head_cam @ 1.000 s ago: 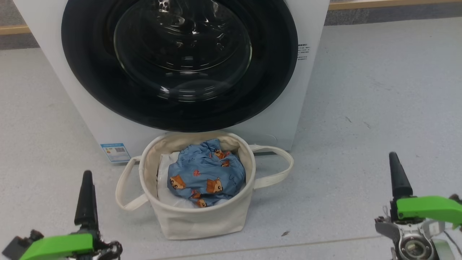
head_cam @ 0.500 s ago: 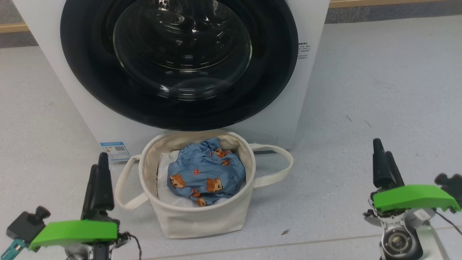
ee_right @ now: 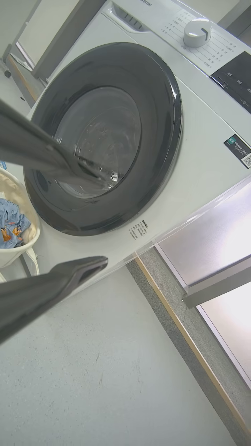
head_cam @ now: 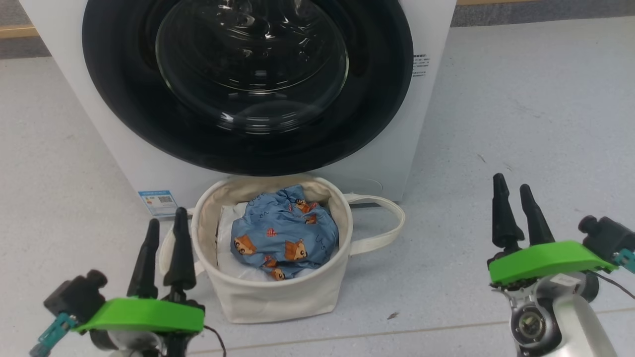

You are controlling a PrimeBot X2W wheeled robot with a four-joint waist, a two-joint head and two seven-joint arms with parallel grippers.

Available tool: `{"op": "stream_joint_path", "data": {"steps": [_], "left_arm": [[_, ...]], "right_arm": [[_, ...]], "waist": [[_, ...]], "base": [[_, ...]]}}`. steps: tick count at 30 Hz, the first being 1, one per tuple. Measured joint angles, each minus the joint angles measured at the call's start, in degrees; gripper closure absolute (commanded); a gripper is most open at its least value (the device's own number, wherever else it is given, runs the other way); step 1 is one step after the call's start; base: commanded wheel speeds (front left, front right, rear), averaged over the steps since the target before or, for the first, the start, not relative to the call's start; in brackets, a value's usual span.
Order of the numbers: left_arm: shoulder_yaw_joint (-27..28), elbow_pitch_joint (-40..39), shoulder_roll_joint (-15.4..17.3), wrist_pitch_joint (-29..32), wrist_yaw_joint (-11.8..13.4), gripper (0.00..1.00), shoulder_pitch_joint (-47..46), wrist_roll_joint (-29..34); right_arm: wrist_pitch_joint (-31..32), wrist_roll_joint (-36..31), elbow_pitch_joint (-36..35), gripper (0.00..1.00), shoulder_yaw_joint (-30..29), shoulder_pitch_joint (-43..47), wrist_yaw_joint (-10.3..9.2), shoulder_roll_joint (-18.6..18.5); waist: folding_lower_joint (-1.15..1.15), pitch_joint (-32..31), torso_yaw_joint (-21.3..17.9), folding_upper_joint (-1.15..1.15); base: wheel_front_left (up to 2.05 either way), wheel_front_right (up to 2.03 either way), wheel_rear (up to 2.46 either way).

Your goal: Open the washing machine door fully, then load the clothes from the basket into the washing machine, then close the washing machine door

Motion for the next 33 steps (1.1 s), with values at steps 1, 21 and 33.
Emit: {"op": "stream_joint_path", "data": {"steps": [1,21,33], "left_arm": [[-0.4,0.0,0.0,-0.1,0.2,0.0,0.0,1.0],[-6.0,4.2,1.3,-3.0,6.8,0.0,-0.7,16.9],[-8.9,8.0,1.3,-5.0,8.7,0.0,-1.6,23.2]], "right_arm": [[-0.2,-1.0,0.0,0.0,0.2,0.0,0.0,0.0],[-3.3,-17.9,2.4,0.0,2.8,-2.1,0.01,0.0],[-5.2,-26.4,4.2,0.0,2.7,-2.2,0.01,0.1]], "waist": [[0.0,0.0,0.0,0.0],[0.0,0.8,1.2,0.0],[0.0,1.6,1.5,0.0]], "base": [[0.0,0.0,0.0],[0.0,0.0,0.0],[0.0,0.0,0.0]]}}
